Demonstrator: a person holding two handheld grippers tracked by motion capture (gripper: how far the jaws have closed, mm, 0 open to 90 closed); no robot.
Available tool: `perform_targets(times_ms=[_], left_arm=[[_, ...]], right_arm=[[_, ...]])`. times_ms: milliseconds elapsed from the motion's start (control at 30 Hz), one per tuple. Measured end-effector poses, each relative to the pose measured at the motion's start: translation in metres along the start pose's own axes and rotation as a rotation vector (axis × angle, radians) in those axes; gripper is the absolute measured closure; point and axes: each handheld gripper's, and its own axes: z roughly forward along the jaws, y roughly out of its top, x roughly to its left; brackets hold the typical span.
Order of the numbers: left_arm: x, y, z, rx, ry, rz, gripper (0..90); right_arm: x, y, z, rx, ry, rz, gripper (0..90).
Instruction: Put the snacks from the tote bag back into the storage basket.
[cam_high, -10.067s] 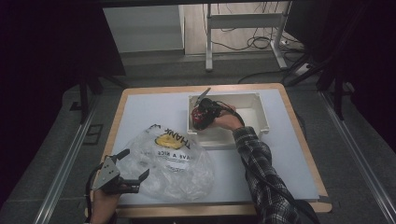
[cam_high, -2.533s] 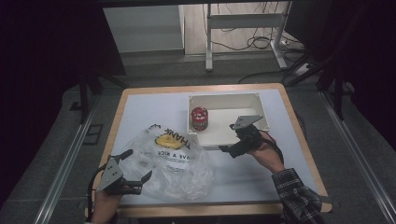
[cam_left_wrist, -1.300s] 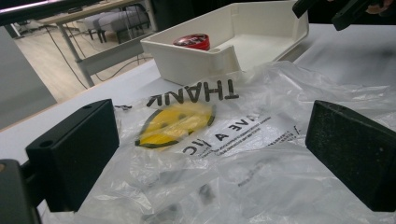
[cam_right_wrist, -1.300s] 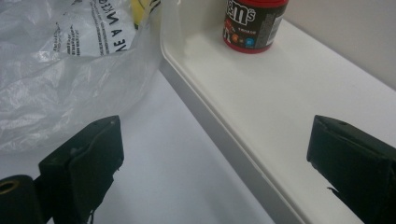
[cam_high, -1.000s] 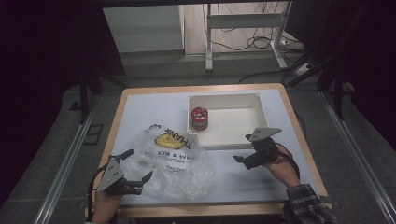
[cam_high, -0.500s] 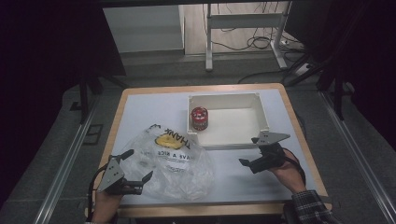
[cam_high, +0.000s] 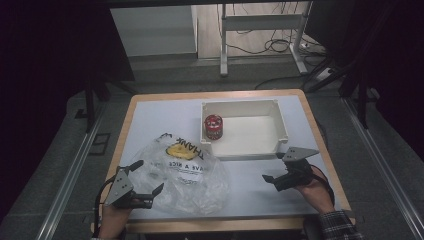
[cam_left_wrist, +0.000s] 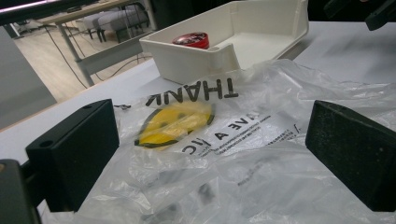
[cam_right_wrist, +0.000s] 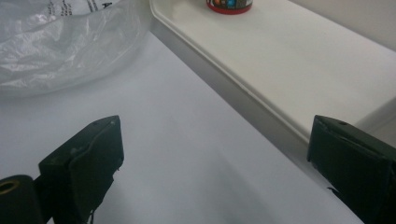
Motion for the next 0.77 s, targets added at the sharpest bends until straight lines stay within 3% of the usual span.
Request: perform_targets(times_ms=[433,767], left_arm=[[-0.001,0.0,0.001,0.0,-0.001,-0.001,2.6],[0.0,0.0,0.001,0.006,-0.002,0.005,2.6]], right_arm=[[0.0,-0.02,-0.007,0.065,-0.014,0.033,4.2],[0.003,-0.026,0.0,0.149,-0.011,0.008,4.2]])
